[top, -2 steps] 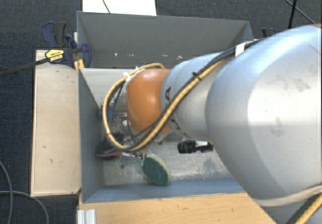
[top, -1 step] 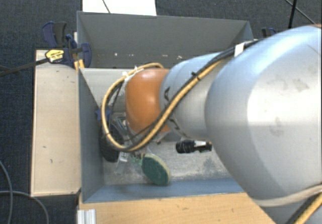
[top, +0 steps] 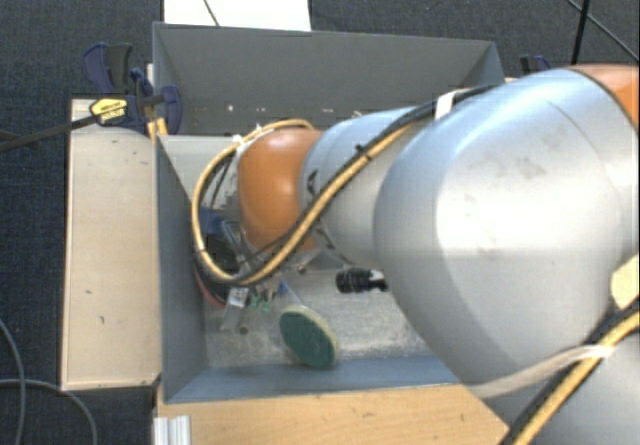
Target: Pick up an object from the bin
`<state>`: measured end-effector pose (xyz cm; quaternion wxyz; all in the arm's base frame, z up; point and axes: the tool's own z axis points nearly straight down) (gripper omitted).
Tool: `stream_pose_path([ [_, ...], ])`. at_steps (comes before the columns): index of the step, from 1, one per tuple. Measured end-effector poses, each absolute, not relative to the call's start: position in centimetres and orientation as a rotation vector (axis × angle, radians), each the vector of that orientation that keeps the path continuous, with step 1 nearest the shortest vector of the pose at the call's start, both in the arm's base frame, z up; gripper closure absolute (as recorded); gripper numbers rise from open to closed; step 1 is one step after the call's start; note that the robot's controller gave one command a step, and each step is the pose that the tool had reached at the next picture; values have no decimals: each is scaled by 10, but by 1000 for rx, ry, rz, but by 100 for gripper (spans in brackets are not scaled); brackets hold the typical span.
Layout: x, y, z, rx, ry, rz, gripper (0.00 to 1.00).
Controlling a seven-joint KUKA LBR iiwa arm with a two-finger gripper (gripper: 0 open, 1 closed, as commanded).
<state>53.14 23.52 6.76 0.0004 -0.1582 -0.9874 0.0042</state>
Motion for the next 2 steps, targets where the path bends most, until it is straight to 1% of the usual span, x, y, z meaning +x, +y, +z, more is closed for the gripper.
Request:
stream_pose_path([
  [1, 530, 238, 70, -493, -3102, 6, 100],
  [2, 553, 244, 163, -523, -3107, -8, 100],
])
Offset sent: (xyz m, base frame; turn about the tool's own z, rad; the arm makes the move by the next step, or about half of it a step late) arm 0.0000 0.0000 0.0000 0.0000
